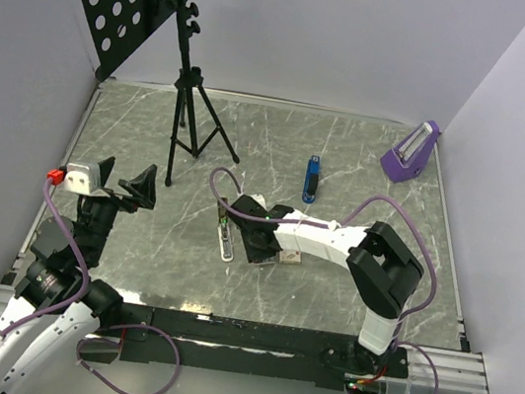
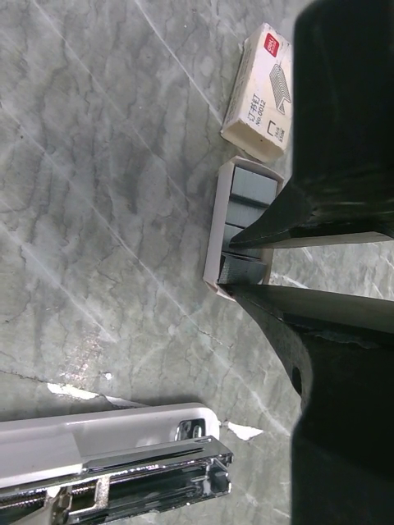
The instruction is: Load the staples into the stapler
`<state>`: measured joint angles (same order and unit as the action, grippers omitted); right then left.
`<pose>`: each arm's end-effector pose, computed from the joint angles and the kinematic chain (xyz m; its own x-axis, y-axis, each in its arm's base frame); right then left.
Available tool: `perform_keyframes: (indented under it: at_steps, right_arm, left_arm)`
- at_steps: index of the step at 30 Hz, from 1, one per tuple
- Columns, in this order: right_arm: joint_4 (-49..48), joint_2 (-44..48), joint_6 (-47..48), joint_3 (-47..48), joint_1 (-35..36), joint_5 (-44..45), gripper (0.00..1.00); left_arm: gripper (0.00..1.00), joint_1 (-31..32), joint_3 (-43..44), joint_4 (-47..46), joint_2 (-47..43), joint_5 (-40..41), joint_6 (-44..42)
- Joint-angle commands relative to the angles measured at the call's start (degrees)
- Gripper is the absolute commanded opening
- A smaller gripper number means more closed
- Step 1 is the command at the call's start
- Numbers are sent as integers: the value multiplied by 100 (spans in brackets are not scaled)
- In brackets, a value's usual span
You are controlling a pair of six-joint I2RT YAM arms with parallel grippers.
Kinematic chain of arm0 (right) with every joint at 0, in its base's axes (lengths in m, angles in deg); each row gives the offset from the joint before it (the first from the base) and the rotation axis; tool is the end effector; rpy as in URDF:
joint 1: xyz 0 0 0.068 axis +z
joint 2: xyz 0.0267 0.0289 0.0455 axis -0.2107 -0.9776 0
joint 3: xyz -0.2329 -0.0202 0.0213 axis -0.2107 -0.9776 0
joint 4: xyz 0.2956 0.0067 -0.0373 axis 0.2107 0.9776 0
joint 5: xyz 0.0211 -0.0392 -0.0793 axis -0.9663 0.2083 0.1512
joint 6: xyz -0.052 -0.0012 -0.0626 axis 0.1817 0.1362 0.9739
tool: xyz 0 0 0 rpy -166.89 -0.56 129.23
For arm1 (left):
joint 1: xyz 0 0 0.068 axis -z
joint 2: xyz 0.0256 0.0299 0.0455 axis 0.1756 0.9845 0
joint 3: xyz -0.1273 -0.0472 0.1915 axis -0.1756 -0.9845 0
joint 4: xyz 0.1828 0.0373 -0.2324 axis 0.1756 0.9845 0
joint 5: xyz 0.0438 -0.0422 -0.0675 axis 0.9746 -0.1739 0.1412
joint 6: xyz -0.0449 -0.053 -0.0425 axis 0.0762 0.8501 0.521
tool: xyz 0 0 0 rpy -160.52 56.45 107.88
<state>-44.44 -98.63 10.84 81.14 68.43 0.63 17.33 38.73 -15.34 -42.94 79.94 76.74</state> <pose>0.2232 0.3110 0.0730 -0.8382 -0.4116 -0.3578 -0.4398 0.8981 -0.0029 0.1839 -0.0660 0.3483 0.2120 -0.2690 -0.9395 0.1453 0.9594 -0.2419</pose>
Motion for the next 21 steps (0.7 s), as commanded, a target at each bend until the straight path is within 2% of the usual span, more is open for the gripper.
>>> perform_keyframes:
  at_steps: [1,7,14,21]
  right_arm:
    - [208,-69,-73,166,51,320,31]
    - [288,-17,-100,201,59,479,28]
    - [340,220,-117,237,112,637,16]
    - [358,590,-144,219,130,795,13]
  left_arm:
    - [99,-28,95,-152,9,-77,59]
    - [99,-28,95,-152,18,-78,67]
    - [99,-37,95,-143,27,-78,67]
    - [100,-37,95,-152,45,-86,67]
